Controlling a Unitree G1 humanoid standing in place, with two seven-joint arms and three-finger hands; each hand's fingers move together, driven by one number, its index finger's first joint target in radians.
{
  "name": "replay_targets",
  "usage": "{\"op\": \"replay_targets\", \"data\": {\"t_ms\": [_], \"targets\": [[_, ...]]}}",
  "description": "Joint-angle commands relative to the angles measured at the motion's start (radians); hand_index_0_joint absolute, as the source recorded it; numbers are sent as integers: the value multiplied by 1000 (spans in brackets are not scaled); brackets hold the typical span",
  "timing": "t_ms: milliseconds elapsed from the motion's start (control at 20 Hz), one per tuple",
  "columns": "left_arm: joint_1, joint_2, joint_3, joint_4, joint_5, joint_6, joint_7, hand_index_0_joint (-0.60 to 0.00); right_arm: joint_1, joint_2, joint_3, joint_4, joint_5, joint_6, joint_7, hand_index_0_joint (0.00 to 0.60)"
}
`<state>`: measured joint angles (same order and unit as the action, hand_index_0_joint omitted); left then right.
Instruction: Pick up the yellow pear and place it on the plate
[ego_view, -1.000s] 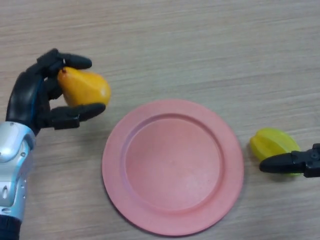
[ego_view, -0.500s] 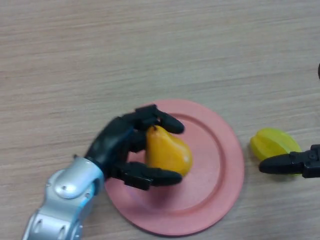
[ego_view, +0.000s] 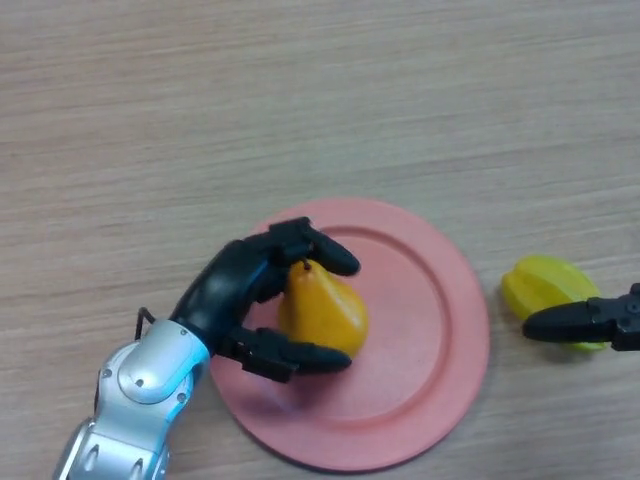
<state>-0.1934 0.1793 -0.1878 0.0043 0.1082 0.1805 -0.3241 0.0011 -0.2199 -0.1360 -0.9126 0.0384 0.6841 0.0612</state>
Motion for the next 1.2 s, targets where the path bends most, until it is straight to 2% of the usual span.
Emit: {"op": "replay_targets", "data": {"t_ms": [50,100,150,250,350,550,650,750,900,1000,1100,1200], "targets": [[-25,11,20,-68,34,-115,-15,-151,-27,-16,-56,-56,64,-95,-36,0],[-17,11,31,-93,47,-106,-11,-19,-43,-30,-69,-33,105,-119,-43,0],[-15,11,36,-103,53,-104,-10,0,-50,-35,-72,-26,117,-125,-45,0],[-9,11,52,-126,57,-102,0,0,-51,-41,-82,-26,140,-138,-40,0],[-2,13,78,-164,76,-101,-26,0,-53,-43,-96,-28,179,-150,-38,0],[-9,52,170,-232,42,-119,-29,0,-67,-54,-77,-8,197,-156,-33,0],[-5,81,234,-298,-23,-89,-9,0,-65,-51,-77,9,213,-168,-31,0],[9,115,315,-395,-153,11,-16,0,-84,-61,-78,29,215,-166,-38,0],[28,181,471,-526,-359,130,19,0,-113,-73,-51,65,183,-184,-22,0],[60,199,532,-563,-427,135,56,0,-130,-66,-26,98,177,-210,-15,0],[103,193,563,-572,-440,98,79,0,-134,-69,-6,112,167,-203,8,0],[142,193,628,-620,-522,144,78,0,-129,-78,-9,105,136,-182,48,0]]}}
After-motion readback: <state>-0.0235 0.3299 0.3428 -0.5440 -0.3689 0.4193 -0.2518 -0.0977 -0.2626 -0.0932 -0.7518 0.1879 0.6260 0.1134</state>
